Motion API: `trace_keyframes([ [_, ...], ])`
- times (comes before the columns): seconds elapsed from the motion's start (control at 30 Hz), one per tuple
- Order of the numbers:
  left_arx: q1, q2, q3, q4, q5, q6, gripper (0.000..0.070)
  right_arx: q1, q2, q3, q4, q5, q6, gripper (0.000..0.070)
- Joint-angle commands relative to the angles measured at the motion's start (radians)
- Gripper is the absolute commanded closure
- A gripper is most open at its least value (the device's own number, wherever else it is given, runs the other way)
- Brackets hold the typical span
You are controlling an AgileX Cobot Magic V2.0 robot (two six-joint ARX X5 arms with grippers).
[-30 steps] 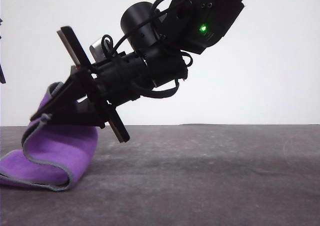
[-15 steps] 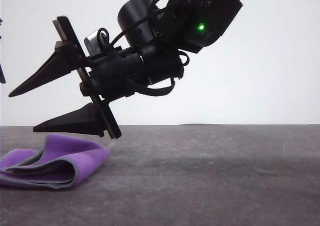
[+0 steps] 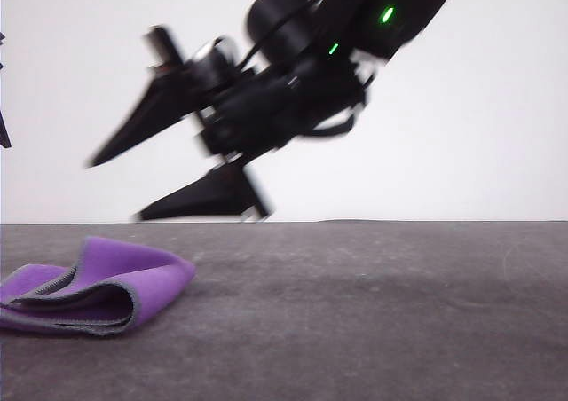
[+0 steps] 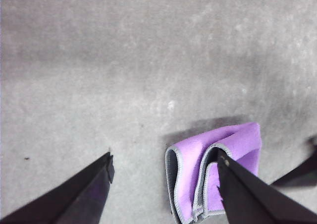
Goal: Fold clothes
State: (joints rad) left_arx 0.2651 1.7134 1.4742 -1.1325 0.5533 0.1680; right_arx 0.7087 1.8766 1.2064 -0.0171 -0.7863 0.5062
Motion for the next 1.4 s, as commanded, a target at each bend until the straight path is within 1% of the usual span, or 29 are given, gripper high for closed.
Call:
trace_keyframes([
  [0.0,-0.002,0.009,0.019,0.004,0.008,0.0,0.03,-0.016,-0.038,0.019,-0.064,0.063,-0.139,0.0322],
  [0.17,-0.019,0.009,0.019,0.004,0.008,0.0,0.03,-0.108,-0.177,0.019,-0.261,0.247,-0.284,0.0323],
  [0.3,-0.034,0.009,0.019,0.007,0.008,0.003,0.03,-0.195,-0.274,0.018,-0.412,0.397,-0.385,0.0323],
  [0.4,-0.041,0.009,0.019,0.007,0.008,0.004,0.03,-0.272,-0.333,0.018,-0.498,0.462,-0.438,0.0323],
  [0.57,-0.048,0.009,0.019,0.006,0.008,0.003,0.03,-0.424,-0.42,0.016,-0.6,0.484,-0.513,0.0323],
  [0.77,-0.072,0.009,0.019,0.005,0.008,0.003,0.03,-0.604,-0.474,0.016,-0.653,0.473,-0.571,0.0323],
  [0.9,-0.087,0.009,0.019,0.007,0.008,0.004,0.0307,-0.665,-0.473,0.016,-0.657,0.428,-0.567,0.0324],
  [0.93,-0.089,0.009,0.019,0.007,0.008,0.004,0.0309,-0.671,-0.473,0.016,-0.656,0.42,-0.567,0.0334],
  [0.97,-0.092,0.009,0.019,0.007,0.008,0.005,0.0328,-0.673,-0.473,0.016,-0.656,0.415,-0.567,0.0376],
  [1.0,-0.094,0.009,0.019,0.007,0.008,0.008,0.0371,-0.674,-0.473,0.016,-0.656,0.413,-0.567,0.0462],
  [1.03,-0.096,0.009,0.019,0.007,0.008,0.017,0.0507,-0.674,-0.473,0.016,-0.657,0.412,-0.57,0.0608],
  [1.07,-0.097,0.009,0.019,0.008,0.008,0.025,0.0619,-0.673,-0.473,0.016,-0.658,0.411,-0.573,0.0698],
  [1.1,-0.097,0.009,0.019,0.009,0.008,0.029,0.0672,-0.673,-0.473,0.016,-0.658,0.408,-0.576,0.0692],
  [1.13,-0.097,0.009,0.019,0.01,0.008,0.03,0.0686,-0.672,-0.473,0.016,-0.658,0.402,-0.577,0.0691],
  [1.23,-0.099,0.009,0.019,0.018,0.008,0.019,0.069,-0.672,-0.473,0.016,-0.655,0.396,-0.586,0.0692],
  [1.3,-0.099,0.009,0.019,0.021,0.009,-0.022,0.0687,-0.672,-0.473,0.016,-0.658,0.405,-0.586,0.0692],
  [1.37,-0.099,0.009,0.019,0.023,0.009,-0.03,0.0683,-0.672,-0.473,0.016,-0.66,0.397,-0.585,0.0692],
])
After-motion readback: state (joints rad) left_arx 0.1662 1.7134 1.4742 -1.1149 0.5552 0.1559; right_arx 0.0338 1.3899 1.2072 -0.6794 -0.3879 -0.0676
